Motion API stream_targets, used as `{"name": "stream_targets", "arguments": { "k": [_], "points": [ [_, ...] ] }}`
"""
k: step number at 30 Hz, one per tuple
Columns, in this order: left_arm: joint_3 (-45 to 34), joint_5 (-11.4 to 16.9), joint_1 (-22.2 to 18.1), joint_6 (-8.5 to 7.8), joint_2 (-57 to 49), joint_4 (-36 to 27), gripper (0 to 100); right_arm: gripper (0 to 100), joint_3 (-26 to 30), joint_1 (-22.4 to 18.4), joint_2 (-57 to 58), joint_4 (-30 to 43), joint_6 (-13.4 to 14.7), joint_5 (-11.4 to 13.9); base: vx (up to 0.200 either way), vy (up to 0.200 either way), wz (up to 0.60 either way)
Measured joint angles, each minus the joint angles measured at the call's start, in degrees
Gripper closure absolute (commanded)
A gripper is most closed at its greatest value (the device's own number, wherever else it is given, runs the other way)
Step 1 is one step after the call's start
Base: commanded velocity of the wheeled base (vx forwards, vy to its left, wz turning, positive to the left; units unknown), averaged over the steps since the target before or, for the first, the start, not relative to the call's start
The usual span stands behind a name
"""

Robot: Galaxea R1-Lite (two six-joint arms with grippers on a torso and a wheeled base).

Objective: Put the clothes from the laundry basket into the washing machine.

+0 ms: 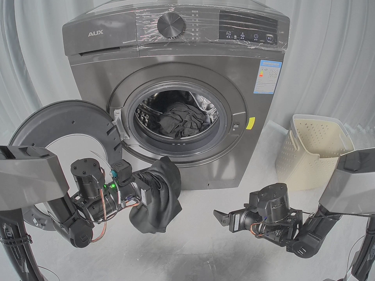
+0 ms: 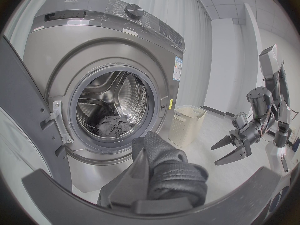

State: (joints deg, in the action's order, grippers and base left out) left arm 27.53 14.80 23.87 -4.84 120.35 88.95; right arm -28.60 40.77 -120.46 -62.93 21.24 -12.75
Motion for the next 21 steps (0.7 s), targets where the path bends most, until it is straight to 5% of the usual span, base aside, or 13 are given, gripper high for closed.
{"name": "stream_targets", "arguments": {
  "k": [7, 13, 21],
  "points": [
    [0.1, -0.5, 0.1, -0.02, 0.2, 0.0, 100, 0, 0.1, 0.4, -4.5, -13.1, -3.8, 1.8, 0.000, 0.000, 0.00],
    [1.0, -2.8, 0.3, 0.06, 0.6, 0.0, 100, 0, -0.3, 3.1, -7.0, -20.8, -7.2, 8.9, 0.000, 0.000, 0.00],
    [4.5, -7.4, 1.2, 0.99, 1.9, 0.0, 100, 0, -2.5, 7.7, -8.4, -23.0, -7.8, 13.2, 0.000, 0.000, 0.00]
  ]
}}
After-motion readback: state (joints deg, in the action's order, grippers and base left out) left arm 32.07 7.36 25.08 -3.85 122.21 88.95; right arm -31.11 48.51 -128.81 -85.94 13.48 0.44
